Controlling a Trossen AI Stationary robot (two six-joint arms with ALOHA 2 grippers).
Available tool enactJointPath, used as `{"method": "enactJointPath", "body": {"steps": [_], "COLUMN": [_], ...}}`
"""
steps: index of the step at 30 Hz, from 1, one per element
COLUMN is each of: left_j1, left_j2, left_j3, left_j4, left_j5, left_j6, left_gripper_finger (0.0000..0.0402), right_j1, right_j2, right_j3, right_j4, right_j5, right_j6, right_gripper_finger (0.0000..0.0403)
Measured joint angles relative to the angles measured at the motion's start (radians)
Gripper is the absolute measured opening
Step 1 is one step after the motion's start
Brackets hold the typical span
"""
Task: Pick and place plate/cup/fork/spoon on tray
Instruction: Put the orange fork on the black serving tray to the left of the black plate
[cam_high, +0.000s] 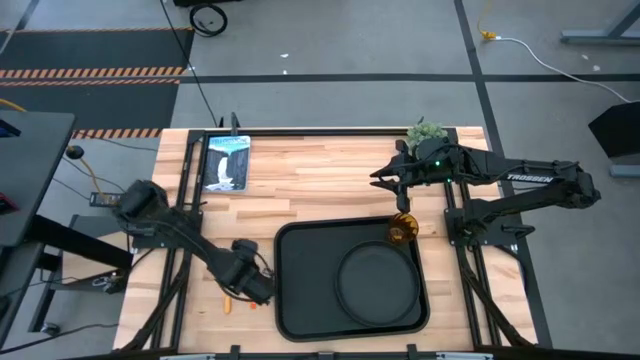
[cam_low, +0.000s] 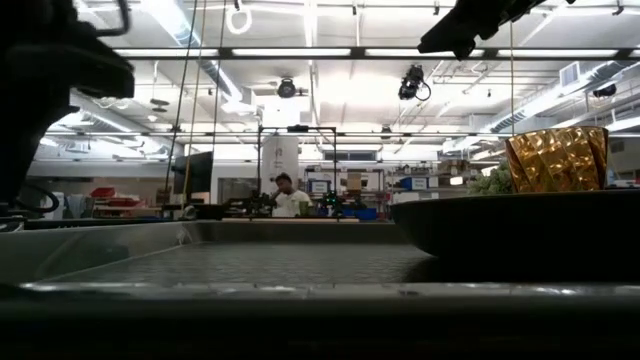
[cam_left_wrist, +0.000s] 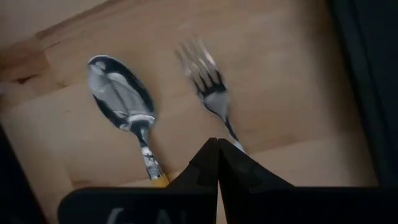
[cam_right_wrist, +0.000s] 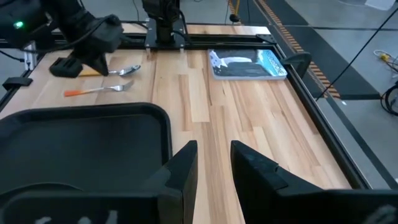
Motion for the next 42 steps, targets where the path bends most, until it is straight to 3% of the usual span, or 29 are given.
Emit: {"method": "enactJointPath", "body": {"steps": [4,10,14,18,32,42], "left_j1": [-0.010,-0.010,-0.010,-0.010,-0.008,-0.008], "left_j2": [-0.051,-0.038,-0.039,-0.035,0.009,0.010], "left_j3": [-0.097,-0.162,-0.167,-0.167,-0.164,-0.165], "left_j4": [0.103,0.249,0.269,0.270,0.295,0.296], "left_j5": [-0.021,0.013,-0.002,0.012,0.044,0.047], "left_j6": [-0.108,-0.148,-0.175,-0.207,-0.214,-0.209], "left_gripper_finger": [0.0020,0.0091,0.0136,0.0156,0.0119,0.0041], "right_j1": [0.000,0.000,0.000,0.000,0.000,0.000], "right_j2": [0.000,0.000,0.000,0.000,0.000,0.000], "right_j3": [0.000,0.000,0.000,0.000,0.000,0.000], "right_j4": [0.000,0.000,0.000,0.001,0.022,0.021], "right_j5": [0.000,0.000,-0.002,-0.026,-0.038,-0.038], "right_j6": [0.003,0.004,0.003,0.001,-0.007,-0.007], "right_gripper_finger": [0.0103,0.0103,0.0103,0.0103,0.0103,0.0103]}}
